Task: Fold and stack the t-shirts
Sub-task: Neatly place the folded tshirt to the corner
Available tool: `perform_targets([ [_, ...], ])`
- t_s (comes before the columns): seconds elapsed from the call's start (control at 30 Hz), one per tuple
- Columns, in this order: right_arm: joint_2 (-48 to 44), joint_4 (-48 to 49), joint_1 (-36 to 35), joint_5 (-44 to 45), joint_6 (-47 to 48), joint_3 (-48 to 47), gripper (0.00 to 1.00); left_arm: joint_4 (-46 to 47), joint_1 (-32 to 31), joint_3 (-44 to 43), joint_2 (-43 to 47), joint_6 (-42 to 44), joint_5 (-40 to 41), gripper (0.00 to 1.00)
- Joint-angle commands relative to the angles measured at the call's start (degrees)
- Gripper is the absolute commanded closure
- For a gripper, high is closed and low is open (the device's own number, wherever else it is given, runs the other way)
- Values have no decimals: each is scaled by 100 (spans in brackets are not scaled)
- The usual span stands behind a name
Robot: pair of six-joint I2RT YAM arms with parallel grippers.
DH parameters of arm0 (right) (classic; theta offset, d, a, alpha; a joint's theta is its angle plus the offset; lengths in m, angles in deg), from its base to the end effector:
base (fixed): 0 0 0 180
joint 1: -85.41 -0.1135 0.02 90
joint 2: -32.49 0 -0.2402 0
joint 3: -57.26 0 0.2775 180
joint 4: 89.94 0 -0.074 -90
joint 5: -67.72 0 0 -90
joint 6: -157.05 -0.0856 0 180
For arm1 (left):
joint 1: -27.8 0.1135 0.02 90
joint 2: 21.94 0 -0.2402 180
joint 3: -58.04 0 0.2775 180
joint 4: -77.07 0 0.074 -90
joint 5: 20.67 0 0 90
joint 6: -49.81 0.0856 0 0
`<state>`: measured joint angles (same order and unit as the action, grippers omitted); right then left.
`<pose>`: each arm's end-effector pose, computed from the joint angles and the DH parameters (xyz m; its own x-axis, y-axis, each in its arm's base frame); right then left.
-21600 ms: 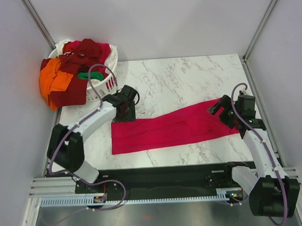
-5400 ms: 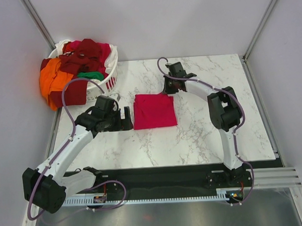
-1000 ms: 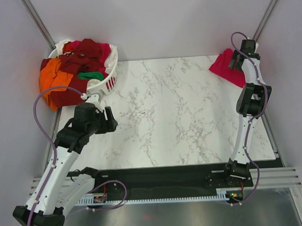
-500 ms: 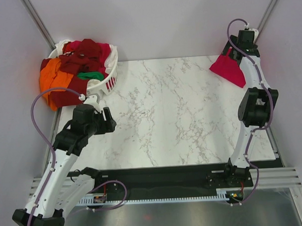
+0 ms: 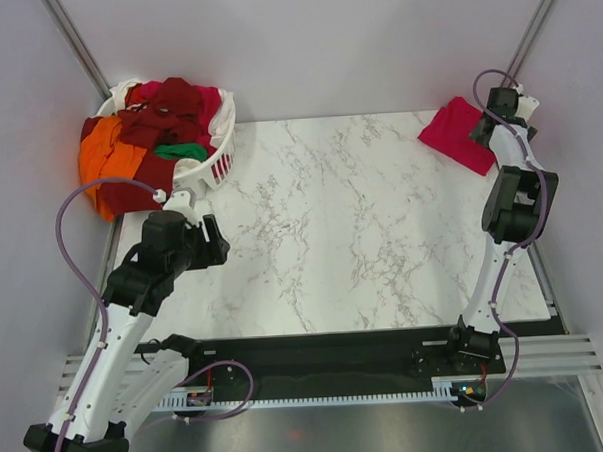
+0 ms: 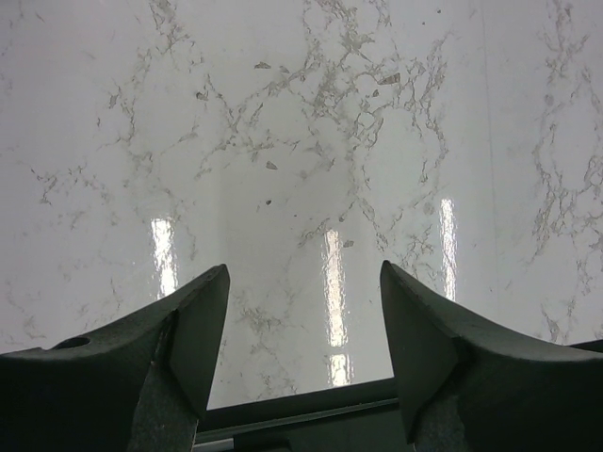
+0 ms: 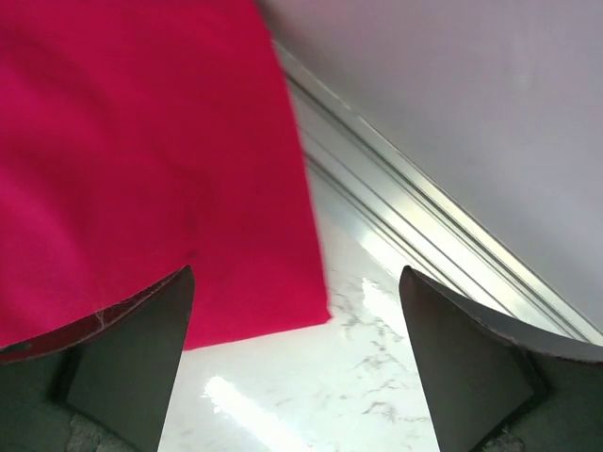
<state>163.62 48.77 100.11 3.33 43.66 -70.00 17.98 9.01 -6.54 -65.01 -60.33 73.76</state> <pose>0.5337 -0.1783 0.1685 -0.4216 0.4807 -0.7689 0.7529 0.6581 -0.0014 0.2189 -0.0675 0.2821 -0.6327 -0.1474 -0.7603 0.0483 0.9723 -0.2286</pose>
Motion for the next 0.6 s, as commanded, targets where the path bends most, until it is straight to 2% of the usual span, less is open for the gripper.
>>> perform_targets([
  [0.0, -105, -30, -11, 507, -358, 412, 2, 161, -20, 6, -8, -148, 85, 27],
  [0.1, -9, 180, -11, 332, -551, 903, 2, 161, -20, 6, -9, -139, 94, 28],
  [0.2, 123, 313, -11, 42, -587, 993, 2, 161, -20, 6, 0, -148, 94, 27],
  [0.37, 185, 1234, -20, -1118, -455, 1274, 3, 161, -20, 6, -17, -139, 94, 27],
  [0.4, 211, 1306, -20, -1232, -455, 1283, 5, 161, -20, 6, -26, -148, 102, 28],
  [0.47, 255, 1498, -20, -1557, -464, 1300, 16, 161, -20, 6, -26, -148, 111, 28],
  [0.5, 255, 1569, -20, -1680, -534, 1318, 22, 161, -20, 6, -26, -148, 111, 28],
  [0.53, 272, 1605, -46, -1786, -586, 1335, 33, 161, -20, 6, -35, -148, 120, 28],
  [0.57, 281, 1701, -55, -2013, -639, 1388, 37, 161, -20, 6, -35, -148, 120, 28],
])
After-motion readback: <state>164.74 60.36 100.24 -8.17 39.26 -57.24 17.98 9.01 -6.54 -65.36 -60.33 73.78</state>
